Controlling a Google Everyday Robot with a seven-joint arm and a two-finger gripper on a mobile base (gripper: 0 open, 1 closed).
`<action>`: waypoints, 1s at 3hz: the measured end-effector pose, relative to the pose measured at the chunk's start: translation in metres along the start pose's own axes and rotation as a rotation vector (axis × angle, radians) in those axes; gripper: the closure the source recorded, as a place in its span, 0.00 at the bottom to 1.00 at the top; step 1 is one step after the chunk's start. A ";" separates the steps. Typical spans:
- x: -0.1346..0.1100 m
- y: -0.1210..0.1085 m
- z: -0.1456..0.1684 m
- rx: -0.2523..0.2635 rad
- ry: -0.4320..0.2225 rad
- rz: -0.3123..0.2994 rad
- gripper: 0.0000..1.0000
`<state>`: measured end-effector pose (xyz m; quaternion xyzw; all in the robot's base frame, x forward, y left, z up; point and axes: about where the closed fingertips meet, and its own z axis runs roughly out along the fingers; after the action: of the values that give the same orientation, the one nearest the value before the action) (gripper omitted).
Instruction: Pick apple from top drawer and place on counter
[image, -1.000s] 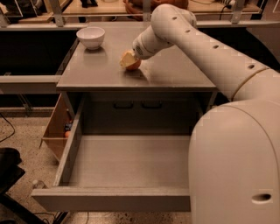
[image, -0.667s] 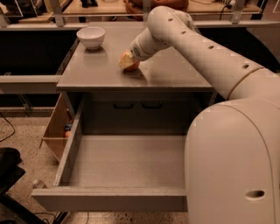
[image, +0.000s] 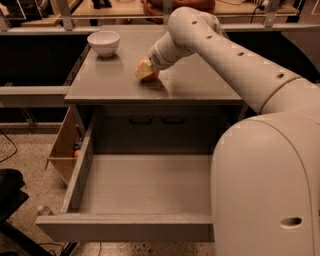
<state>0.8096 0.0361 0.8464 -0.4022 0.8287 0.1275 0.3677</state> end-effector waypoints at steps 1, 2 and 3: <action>0.000 0.000 0.000 0.000 0.000 0.000 0.19; 0.000 0.000 0.000 0.000 0.000 0.000 0.00; -0.001 0.004 -0.001 -0.048 -0.059 0.008 0.00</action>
Offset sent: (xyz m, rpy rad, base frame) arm 0.0000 0.0000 0.0000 0.0000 0.0000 0.0000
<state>0.8060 0.0390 0.8477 -0.4036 0.8159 0.1608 0.3815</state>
